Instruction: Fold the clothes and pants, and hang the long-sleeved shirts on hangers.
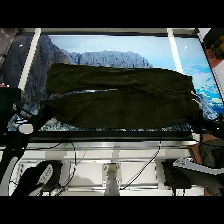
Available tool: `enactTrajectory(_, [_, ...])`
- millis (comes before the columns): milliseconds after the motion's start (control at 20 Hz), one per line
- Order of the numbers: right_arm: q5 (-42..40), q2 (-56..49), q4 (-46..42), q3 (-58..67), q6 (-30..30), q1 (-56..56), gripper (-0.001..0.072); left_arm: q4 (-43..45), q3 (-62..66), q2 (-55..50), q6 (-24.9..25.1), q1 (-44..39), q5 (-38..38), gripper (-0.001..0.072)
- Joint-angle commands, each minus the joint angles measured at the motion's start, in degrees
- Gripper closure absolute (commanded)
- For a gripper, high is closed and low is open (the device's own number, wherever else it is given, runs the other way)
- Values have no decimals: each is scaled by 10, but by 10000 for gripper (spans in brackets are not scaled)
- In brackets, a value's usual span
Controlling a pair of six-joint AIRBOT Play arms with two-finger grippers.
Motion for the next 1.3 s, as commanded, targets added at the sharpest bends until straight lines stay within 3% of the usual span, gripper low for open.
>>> enactTrajectory(0, [74, 15, 1, 28, -23, 2, 682, 0, 21, 4, 59, 0, -12, 702])
enactTrajectory(250, [116, 101, -5, 66, -20, 2, 682, 0, 80, 65, 82, 3, -55, 703])
enactTrajectory(550, [180, 187, -58, 71, 26, 2, 682, 0, 83, 161, 82, 42, -137, 703])
enactTrajectory(1250, [267, 278, -103, 131, 91, 2, 681, 15, 99, 271, 73, 82, -202, 704])
